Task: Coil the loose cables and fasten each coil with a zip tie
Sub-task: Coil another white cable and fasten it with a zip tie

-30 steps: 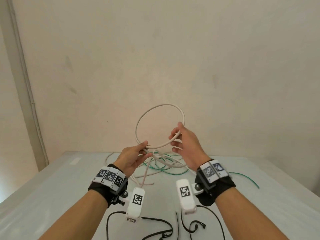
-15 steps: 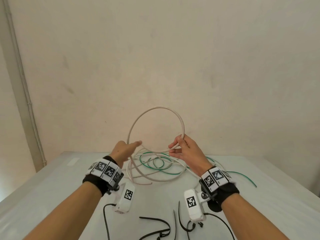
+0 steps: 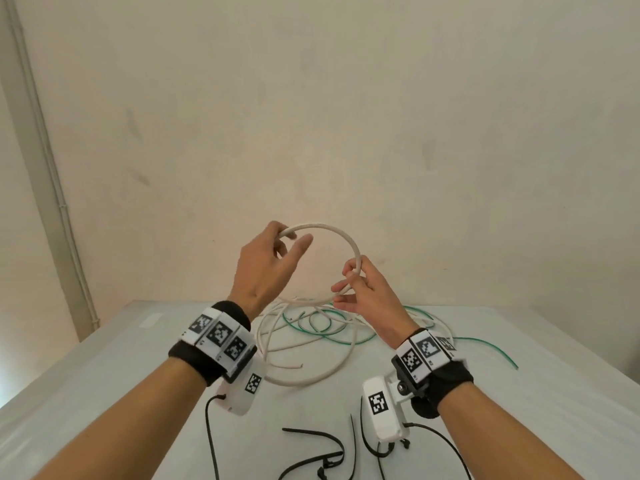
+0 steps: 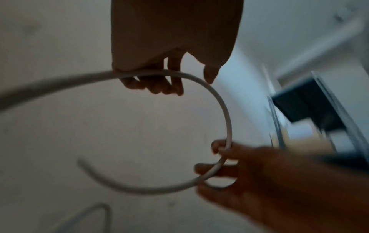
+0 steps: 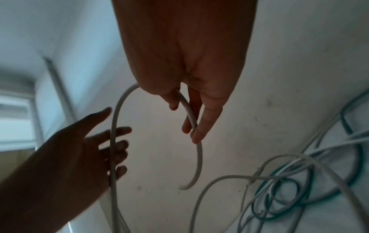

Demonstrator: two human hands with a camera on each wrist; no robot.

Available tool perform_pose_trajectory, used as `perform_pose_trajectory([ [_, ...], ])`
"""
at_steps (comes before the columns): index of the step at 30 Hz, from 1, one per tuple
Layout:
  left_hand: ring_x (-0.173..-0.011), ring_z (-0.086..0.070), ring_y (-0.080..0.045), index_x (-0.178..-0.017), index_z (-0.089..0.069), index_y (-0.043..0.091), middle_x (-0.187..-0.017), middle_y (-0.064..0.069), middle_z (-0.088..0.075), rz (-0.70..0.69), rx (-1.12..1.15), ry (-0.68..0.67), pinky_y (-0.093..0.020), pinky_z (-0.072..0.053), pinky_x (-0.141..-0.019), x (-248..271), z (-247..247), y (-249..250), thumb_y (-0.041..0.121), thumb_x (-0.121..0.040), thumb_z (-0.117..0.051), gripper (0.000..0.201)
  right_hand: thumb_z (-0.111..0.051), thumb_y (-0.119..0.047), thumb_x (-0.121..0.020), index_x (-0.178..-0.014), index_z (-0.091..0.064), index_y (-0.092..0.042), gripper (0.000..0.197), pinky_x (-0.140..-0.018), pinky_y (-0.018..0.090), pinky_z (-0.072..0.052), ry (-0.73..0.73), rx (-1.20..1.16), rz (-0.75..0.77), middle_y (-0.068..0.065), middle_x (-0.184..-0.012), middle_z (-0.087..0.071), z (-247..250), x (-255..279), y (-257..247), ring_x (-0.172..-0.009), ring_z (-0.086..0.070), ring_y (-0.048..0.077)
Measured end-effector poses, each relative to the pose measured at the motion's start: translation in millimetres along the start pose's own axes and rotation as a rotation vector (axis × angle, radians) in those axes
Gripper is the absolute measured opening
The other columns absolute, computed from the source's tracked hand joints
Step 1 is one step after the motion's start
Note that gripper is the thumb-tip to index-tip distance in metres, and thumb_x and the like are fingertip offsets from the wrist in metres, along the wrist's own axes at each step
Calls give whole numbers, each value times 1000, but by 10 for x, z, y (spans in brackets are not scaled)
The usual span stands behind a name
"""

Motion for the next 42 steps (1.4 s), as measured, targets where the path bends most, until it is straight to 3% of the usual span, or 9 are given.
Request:
perform_pose_trajectory([
  [4, -67, -48, -18, -56, -60, 12, -64, -6, -45, 248, 305, -82, -34, -35, -67, -37, 0, -134, 77, -86, -59, 72, -47, -7, -102, -87, -58, -8, 18, -101, 49, -57, 14, -354, -107, 20, -104, -67, -9, -4, -14, -91, -64, 31],
  [10, -70, -19, -34, -56, -34, 3, -67, -12, -23, 239, 486, -195, -32, -27, -67, 118, 61, -237, 60, -90, -68, 74, -56, -27, -99, -82, -61, -1, 32, -102, 47, -55, 8, -737, -294, 21, -102, -72, -102, -26, -5, -100, -63, 35],
  [13, -61, -17, -27, -41, -41, 23, -60, -5, -22, 185, 406, -352, -25, -32, -69, 239, 86, -251, 49, -90, -71, 63, -66, -2, -98, -107, -61, 4, 12, -94, 39, -60, 36, -512, -289, 19, -107, -68, -134, -89, -56, -103, -66, 31],
  [16, -52, -16, -17, -49, -32, 18, -55, -2, -22, 129, 257, -526, -25, -21, -54, 312, 72, -360, 46, -89, -73, 64, -57, 20, -92, -134, -53, 0, 46, -89, 30, -61, 55, -412, -234, 18, -118, -55, -116, -191, -164, -106, -67, 31],
  [20, -56, -14, -22, -55, -32, 9, -57, -3, -20, 130, 206, -710, -32, -15, -56, 387, 52, -528, 61, -86, -72, 73, -58, -17, -105, -126, -61, -9, 23, -54, 26, -51, 57, -167, -246, 6, -112, -50, -128, -239, -440, -78, -57, 18],
  [24, -57, -16, -24, -54, -36, 14, -57, -3, -22, 119, 186, -802, -30, -16, -55, 474, 57, -592, 71, -80, -74, 73, -67, -43, -99, -101, -58, -14, 31, -43, 22, -37, 94, -7, -311, 4, -93, -48, -78, -304, -605, -57, -44, 12],
  [28, -56, -21, -21, -56, -44, 3, -55, -4, -27, 150, 143, -885, -29, -20, -56, 595, 23, -683, 62, -82, -78, 73, -61, -47, -101, -109, -66, -10, 37, -43, 22, -39, 59, -74, -345, 0, -73, -51, -59, -341, -719, -47, -40, 9],
  [35, -59, -38, -15, -68, -66, 6, -58, 0, -47, 163, 8, -922, -26, -33, -60, 615, -102, -533, 64, -79, -79, 60, -56, -39, -104, -99, -76, -16, 30, -44, 23, -20, 65, 138, -86, -1, -70, -41, -187, -371, -872, -48, -26, 9],
  [42, -55, -42, -13, -79, -72, 10, -58, 1, -53, 99, 20, -992, -16, -35, -55, 486, -182, -97, 56, -81, -81, 47, -59, -38, -101, -87, -77, -24, 28, -59, 23, -30, 170, 289, 94, -18, -77, -54, -144, -434, -979, -73, -48, 2],
])
Point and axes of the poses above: each hand's wrist, its own x-axis away from the middle knuckle, its own z-axis out of the back of the hand, y = z × x, the point moved 5 cm from there along -x, towards the middle knuckle
